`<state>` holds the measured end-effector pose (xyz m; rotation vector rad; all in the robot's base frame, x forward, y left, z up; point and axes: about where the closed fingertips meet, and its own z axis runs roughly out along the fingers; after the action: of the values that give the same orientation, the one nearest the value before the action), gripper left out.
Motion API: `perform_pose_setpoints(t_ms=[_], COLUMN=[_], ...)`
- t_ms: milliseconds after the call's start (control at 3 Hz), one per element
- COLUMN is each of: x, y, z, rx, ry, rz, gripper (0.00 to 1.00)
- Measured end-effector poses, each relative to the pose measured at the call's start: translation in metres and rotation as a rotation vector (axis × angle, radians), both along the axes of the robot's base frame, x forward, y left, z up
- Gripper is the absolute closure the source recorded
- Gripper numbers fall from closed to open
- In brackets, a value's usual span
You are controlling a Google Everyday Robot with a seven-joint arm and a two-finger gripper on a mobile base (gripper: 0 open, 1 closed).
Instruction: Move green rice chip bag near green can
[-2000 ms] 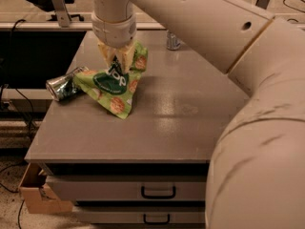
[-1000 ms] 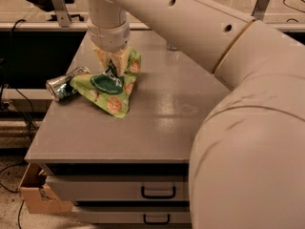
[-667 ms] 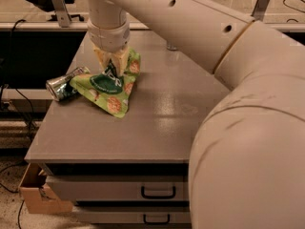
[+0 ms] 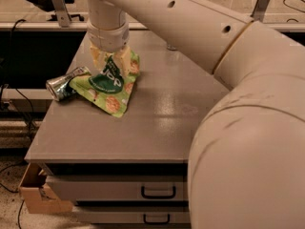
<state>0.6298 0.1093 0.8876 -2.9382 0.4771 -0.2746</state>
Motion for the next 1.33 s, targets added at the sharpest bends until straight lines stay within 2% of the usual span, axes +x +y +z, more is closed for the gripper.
perform_pose_setpoints(t_ms=[333,667,1000,1333], x=[0.001,0.001,0.000,-0.004], y=[0.002,0.002,-0.009,-0.042], z=[-0.001,-0.001,0.010,0.032], rx=[0.004,0.004,0.086,0.196], ry=[-0.003,-0.003,-0.028,-0.065], rz=[0.001,0.001,-0.019,-0.078], gripper=[0.00,0.00,0.00,0.00])
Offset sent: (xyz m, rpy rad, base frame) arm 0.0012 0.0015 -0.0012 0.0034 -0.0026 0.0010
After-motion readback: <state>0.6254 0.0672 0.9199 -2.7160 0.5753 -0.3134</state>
